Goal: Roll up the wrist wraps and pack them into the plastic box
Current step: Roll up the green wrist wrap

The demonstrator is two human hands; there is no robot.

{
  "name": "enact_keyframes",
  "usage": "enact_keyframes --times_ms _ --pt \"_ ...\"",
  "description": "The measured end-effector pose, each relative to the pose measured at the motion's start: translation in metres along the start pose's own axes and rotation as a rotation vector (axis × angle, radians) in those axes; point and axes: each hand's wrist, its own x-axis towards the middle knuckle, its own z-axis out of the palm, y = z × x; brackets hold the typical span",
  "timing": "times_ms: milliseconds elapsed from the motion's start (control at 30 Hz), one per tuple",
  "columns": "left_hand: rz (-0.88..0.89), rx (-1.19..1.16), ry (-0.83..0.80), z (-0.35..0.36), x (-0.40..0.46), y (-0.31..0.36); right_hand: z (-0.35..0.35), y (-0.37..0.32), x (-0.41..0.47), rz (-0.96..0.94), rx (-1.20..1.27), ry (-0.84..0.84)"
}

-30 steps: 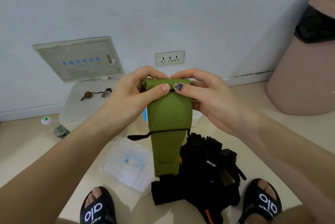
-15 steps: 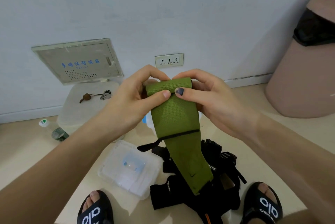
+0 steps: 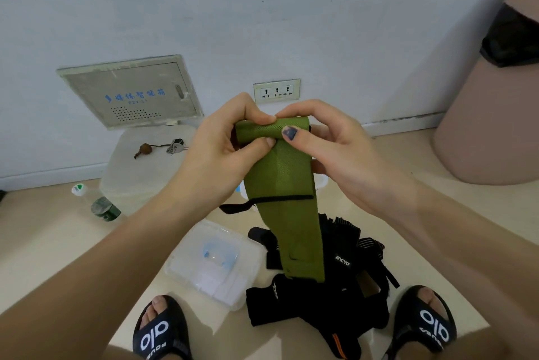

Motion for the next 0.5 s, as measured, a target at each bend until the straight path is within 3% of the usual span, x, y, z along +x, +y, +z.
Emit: enact_keyframes --times_ms 200,500 --pt "-0.012 -0.011 0.003 0.0072 -0.0013 0.0013 0.0032 0.0022 -0.0002 -0.004 -0.005 0.071" --pt "-0.271 -0.125 -0.072 0.0031 0.0002 0.0014 -0.0014 0.0002 0.0022 0.003 0.122 0.082"
